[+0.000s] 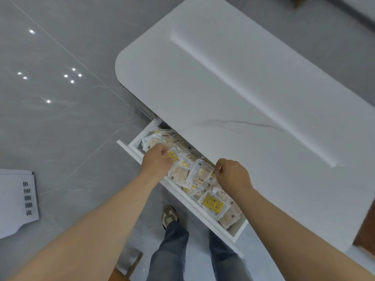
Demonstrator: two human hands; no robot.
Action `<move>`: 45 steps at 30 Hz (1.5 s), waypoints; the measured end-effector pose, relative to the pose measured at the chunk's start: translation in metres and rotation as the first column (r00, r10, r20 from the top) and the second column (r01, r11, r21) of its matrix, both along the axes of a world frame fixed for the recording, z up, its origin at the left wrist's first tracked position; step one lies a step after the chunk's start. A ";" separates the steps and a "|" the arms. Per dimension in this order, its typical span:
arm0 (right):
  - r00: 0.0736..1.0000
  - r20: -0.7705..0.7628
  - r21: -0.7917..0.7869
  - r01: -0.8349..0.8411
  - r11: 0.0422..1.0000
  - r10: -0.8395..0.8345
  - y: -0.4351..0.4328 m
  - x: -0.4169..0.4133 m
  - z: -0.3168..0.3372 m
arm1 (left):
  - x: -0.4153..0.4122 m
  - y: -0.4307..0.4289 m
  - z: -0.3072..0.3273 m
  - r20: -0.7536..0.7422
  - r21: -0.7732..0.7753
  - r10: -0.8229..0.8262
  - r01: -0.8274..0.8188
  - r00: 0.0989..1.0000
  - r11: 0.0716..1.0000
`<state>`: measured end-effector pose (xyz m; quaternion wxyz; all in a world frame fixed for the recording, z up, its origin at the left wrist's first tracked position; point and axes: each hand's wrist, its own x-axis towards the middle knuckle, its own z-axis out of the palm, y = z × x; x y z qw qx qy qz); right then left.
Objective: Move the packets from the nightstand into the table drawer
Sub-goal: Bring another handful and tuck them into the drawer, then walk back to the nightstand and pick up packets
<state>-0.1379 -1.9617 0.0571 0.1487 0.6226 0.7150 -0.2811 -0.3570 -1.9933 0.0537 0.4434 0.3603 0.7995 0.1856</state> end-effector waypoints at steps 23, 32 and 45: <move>0.977 0.053 0.258 0.186 0.948 -0.206 -0.152 0.239 0.258 | 0.198 -0.057 0.273 -0.230 0.082 -0.749 0.779 0.621 0.621; 0.929 0.003 0.410 0.337 0.848 -0.371 -0.294 0.419 0.351 | 0.397 -0.145 0.352 -0.352 0.136 -0.865 0.934 0.359 0.332; 0.813 0.015 0.491 0.501 0.712 -0.582 -0.366 0.602 0.413 | 0.631 -0.178 0.414 -0.506 0.209 -0.862 0.971 0.006 -0.116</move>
